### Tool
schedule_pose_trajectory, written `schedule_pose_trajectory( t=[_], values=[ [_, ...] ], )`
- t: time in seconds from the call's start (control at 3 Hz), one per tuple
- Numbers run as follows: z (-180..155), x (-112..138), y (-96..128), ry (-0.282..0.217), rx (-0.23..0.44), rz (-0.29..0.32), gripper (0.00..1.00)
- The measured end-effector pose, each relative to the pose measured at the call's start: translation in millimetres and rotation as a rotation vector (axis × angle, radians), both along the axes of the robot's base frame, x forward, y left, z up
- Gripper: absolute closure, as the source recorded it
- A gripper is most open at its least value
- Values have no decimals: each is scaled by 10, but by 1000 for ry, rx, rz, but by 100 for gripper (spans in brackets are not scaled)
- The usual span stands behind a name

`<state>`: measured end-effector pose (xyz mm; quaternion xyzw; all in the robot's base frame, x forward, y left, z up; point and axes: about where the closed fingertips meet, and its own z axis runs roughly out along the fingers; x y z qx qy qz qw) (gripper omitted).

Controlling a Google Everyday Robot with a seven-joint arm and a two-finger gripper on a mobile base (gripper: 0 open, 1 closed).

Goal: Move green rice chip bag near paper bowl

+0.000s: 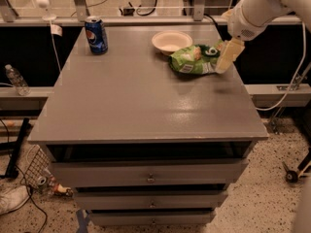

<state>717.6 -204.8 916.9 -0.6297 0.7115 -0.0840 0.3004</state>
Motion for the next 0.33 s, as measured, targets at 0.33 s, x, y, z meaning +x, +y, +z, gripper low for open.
schedule_pose_trajectory(
  t=[0.33],
  values=[
    [297, -326, -397, -70, 16, -130, 0]
  ],
)
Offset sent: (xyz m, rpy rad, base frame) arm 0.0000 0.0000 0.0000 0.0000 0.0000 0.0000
